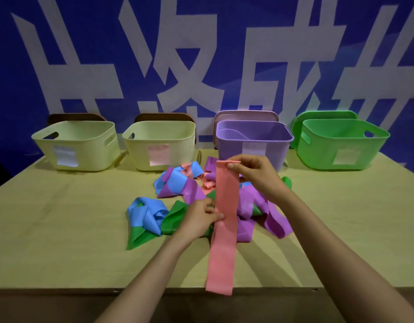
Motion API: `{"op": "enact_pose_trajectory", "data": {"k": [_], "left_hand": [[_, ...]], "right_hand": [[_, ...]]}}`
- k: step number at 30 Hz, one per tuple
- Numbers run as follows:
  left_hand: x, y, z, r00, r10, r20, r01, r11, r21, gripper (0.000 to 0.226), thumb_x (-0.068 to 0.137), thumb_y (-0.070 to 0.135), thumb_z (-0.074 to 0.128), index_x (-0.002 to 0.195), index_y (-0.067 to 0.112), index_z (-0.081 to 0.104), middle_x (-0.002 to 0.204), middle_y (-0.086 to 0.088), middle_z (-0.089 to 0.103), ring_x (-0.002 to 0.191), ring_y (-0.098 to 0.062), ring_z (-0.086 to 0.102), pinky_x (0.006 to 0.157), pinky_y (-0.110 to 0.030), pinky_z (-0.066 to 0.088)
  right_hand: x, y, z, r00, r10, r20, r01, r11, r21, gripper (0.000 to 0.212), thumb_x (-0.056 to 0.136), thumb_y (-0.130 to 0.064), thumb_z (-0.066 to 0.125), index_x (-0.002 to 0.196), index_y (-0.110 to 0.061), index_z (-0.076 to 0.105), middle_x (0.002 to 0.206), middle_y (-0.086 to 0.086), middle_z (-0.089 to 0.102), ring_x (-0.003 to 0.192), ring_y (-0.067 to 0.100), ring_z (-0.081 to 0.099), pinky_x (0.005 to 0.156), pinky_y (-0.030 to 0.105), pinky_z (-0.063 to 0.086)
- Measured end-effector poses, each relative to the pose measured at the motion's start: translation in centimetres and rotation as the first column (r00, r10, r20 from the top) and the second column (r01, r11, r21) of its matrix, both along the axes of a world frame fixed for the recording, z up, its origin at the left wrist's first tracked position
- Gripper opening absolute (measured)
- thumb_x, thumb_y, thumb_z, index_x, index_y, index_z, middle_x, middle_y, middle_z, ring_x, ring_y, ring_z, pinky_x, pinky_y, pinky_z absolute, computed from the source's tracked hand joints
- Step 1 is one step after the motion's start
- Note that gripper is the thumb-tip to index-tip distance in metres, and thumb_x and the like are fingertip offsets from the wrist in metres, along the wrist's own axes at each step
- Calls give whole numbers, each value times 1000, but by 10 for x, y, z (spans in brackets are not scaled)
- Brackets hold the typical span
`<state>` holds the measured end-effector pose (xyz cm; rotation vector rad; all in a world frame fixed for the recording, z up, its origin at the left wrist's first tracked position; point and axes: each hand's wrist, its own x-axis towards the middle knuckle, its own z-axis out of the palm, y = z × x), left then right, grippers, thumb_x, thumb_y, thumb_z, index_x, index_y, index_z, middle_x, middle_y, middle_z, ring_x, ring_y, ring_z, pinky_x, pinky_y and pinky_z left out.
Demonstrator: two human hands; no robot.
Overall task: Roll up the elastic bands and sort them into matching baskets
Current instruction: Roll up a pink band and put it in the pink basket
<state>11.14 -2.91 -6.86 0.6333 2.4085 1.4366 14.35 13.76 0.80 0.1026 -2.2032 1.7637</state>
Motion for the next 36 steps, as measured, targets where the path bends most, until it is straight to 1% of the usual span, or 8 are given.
{"op": "enact_pose_trajectory", "data": {"k": [2, 4, 8, 12, 15, 25, 29, 36], "left_hand": [[-1, -2, 0, 999, -34, 5, 34, 999, 27, 22, 81, 5, 71, 70, 17, 55, 63, 5, 63, 58, 4, 56, 60, -21, 44], [2, -4, 0, 995, -95, 36, 93, 994, 66, 13, 83, 6, 70, 85, 15, 61, 85, -1, 68, 81, -9, 62, 73, -24, 47], [7, -13, 10, 994, -47, -104, 55, 996, 76, 55, 71, 25, 82, 118, 21, 52, 110, 14, 58, 100, -4, 56, 80, -18, 43], [8, -19, 46, 989, 49, -141, 9, 924, 381, 32, 78, 17, 75, 104, 23, 56, 100, 9, 62, 91, -3, 59, 83, -15, 45], [11, -22, 76, 993, 31, -116, 38, 832, 554, 20, 85, 6, 66, 98, 22, 60, 91, -1, 65, 84, -6, 63, 79, -19, 51], [44, -15, 96, 999, 46, 1, -36, 753, 657, 21, 87, 1, 61, 81, 20, 66, 73, 14, 65, 78, -9, 59, 75, -28, 50], [58, -17, 96, 1000, 18, -5, -10, 744, 668, 5, 78, 22, 66, 83, 21, 68, 75, 13, 65, 77, -5, 59, 74, -20, 46], [67, -15, 98, 995, 68, 70, -98, 717, 690, 20, 70, 33, 68, 81, 18, 73, 79, 3, 72, 80, -9, 65, 79, -27, 49]], "right_hand": [[2, -1, 4, 1000, 9, -2, -9, 1000, -3, 10, 90, -7, 61, 93, -11, 69, 73, -10, 68, 68, 0, 59, 64, 17, 52], [3, -2, 8, 1000, 20, 3, -20, 1000, 1, 13, 91, -9, 61, 89, -18, 70, 73, -12, 69, 69, -1, 60, 64, 16, 51], [7, -5, 11, 999, 41, 25, -42, 999, 27, 11, 90, -9, 62, 90, -16, 70, 72, -12, 68, 70, 1, 59, 64, 17, 51], [18, -13, 11, 998, 17, -68, -8, 992, 127, 15, 85, -9, 67, 86, -23, 71, 78, -4, 69, 75, 9, 60, 72, 27, 53], [29, -23, 15, 988, -2, -156, 29, 986, 167, 19, 83, -10, 70, 85, -29, 70, 78, -12, 69, 74, 7, 60, 71, 20, 50], [66, -40, 31, 956, -108, -274, 160, 971, 176, 22, 88, -6, 64, 92, -27, 71, 90, -10, 72, 86, 5, 65, 78, 24, 53], [76, -48, 30, 959, -133, -249, 149, 987, 50, 19, 88, -4, 63, 90, -20, 73, 86, -7, 73, 83, 5, 65, 80, 28, 53], [88, -55, 28, 962, -157, -225, 157, 987, -20, 20, 88, -2, 63, 90, -19, 73, 88, -4, 74, 84, 7, 66, 78, 27, 53]]}}
